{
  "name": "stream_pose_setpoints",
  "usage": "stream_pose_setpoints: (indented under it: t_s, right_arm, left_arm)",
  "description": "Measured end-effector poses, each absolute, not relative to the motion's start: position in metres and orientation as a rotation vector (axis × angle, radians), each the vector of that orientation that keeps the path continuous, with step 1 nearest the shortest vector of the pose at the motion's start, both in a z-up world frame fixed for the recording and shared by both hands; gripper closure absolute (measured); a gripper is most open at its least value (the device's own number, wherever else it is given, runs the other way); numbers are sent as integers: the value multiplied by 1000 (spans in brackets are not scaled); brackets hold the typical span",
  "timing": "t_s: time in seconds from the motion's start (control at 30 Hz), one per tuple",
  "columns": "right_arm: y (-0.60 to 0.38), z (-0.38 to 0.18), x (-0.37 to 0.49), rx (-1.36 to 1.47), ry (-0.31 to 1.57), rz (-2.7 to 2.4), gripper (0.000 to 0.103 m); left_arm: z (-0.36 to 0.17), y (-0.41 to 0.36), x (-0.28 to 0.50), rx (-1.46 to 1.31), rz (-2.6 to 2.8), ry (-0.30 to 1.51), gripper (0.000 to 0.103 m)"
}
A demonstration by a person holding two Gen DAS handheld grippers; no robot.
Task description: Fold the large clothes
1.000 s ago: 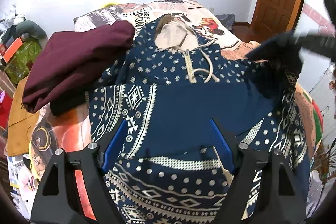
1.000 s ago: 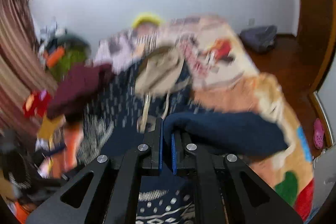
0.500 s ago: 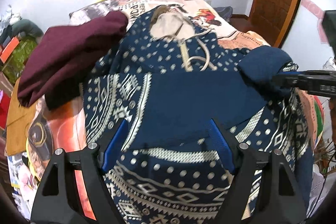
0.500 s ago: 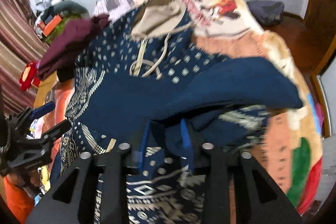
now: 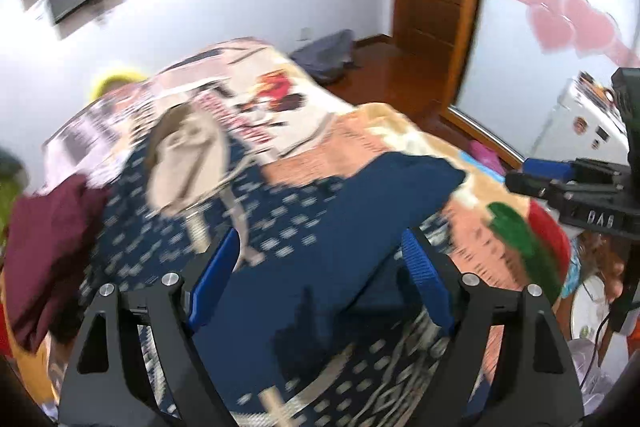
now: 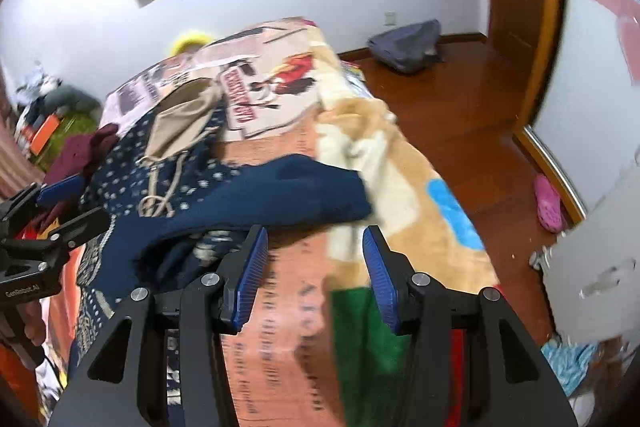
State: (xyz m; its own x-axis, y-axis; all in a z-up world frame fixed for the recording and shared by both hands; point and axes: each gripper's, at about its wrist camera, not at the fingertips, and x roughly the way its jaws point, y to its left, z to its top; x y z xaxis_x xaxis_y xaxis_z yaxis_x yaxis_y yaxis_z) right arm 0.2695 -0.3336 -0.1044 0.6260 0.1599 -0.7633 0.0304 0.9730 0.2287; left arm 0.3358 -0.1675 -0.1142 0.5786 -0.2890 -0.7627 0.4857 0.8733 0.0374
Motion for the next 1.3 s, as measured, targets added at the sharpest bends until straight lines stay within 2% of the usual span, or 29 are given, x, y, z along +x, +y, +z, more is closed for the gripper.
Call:
stream_pose_setpoints:
  t_s: [0.27,0.43,0.5,0.53,0.57,0.6,0.63,0.7,0.8,1.07,1.3]
  right_arm:
    - [-359,-127,270,283,930,41,57]
    - [-365,-134,271,292,944,52,57]
    - [-363,-137,272,283,950,57,57]
    - [-362,-138,273,278,953,59,57]
    - [-361,-139,273,272,957,63,57]
    - [-357,-139,274,261,960,68,57]
    - [-355,-140,275,255,961,73,57]
    - [-349,-139,277,247,964,88,57]
    - [-339,-133,281,251,957,117,57]
    - [-296,-119,303,281,937,234,57]
    - [-248,-158,319,205,1065,291,57]
  left_arm:
    - [-162,-260,369,389,-580,966,20]
    - [-196,-289,377,536,-569,1003,22]
    - [-199,-289,381,535,-557,997,41]
    - [-197,-286,384,509,-553,997,44]
    - [-194,-281,386,472,-553,997,51]
    - [-187,-274,389,410,-560,990,65]
    - [-182,-270,392,374,-563,988,71]
    - [-170,-259,396,294,-567,986,92]
    - [-149,-237,402,195,-561,961,95]
    - [-91,-147,387,37,-470,821,95]
    - [-111,-80,380,-3,-333,854,95]
